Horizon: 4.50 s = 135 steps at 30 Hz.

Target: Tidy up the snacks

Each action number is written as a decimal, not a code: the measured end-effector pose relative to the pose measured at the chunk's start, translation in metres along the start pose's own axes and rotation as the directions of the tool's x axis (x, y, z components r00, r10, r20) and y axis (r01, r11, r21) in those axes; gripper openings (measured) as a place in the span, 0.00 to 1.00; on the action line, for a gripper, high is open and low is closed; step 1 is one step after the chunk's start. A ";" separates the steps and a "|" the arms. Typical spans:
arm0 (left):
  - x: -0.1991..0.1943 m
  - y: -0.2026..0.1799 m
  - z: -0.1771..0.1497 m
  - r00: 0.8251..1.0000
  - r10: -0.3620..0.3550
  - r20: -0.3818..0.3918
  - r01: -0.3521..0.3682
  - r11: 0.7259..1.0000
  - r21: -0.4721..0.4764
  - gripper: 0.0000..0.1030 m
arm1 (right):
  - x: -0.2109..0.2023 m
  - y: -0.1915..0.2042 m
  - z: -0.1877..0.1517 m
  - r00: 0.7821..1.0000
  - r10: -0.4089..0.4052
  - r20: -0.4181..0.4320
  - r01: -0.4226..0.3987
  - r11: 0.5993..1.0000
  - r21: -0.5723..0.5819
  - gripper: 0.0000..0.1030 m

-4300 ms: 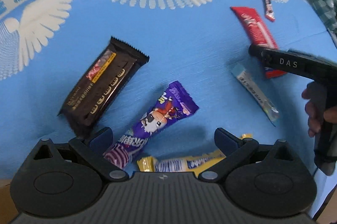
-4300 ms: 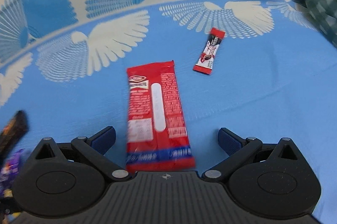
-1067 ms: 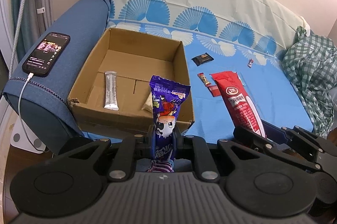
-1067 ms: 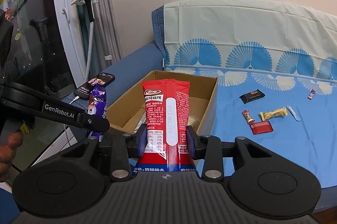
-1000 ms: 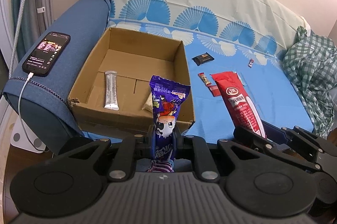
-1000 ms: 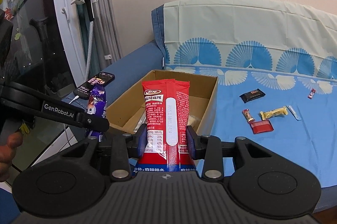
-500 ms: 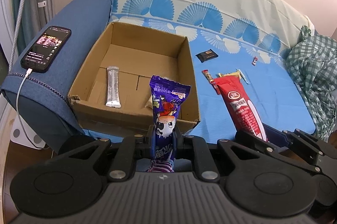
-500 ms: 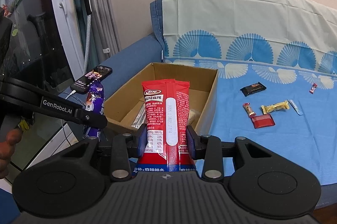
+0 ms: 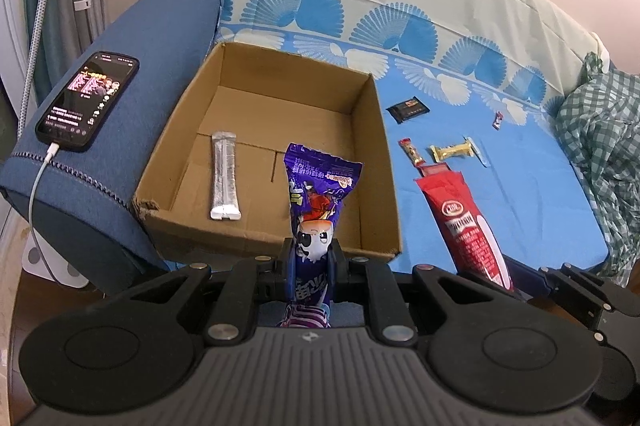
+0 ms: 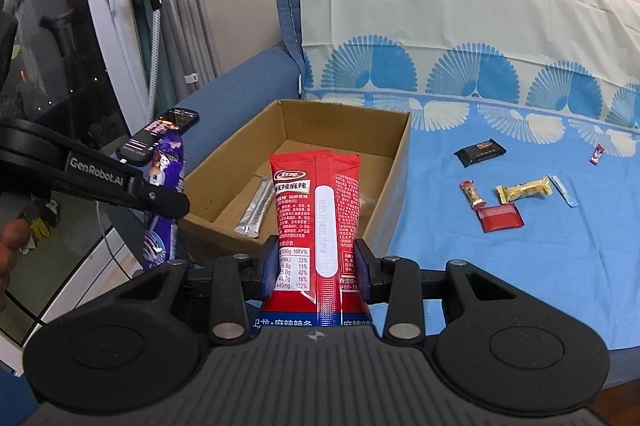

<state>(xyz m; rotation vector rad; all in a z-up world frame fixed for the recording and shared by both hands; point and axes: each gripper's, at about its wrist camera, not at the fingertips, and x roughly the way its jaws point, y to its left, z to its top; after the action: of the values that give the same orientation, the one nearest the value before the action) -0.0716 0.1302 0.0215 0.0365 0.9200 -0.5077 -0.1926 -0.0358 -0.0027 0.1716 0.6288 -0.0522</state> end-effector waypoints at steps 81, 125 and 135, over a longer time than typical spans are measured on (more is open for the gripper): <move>0.000 0.025 -0.007 0.985 0.173 0.000 -0.173 0.983 -0.056 1.00 | 0.025 0.028 0.033 1.000 -0.016 -0.018 0.017 0.998 0.055 0.99; -0.044 0.006 -0.023 0.979 0.184 0.081 -0.183 0.983 -0.023 1.00 | -0.028 0.035 0.022 0.996 0.008 0.094 -0.013 0.999 0.053 0.99; -0.025 0.004 -0.017 0.980 0.195 0.042 -0.195 0.981 -0.007 1.00 | -0.012 0.023 0.020 0.998 0.015 0.059 -0.020 0.996 0.087 0.99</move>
<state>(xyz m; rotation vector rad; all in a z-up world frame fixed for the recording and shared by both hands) -0.0947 0.1483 0.0294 0.1117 0.8647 -0.3237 -0.1884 -0.0166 0.0232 0.2593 0.5670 -0.0680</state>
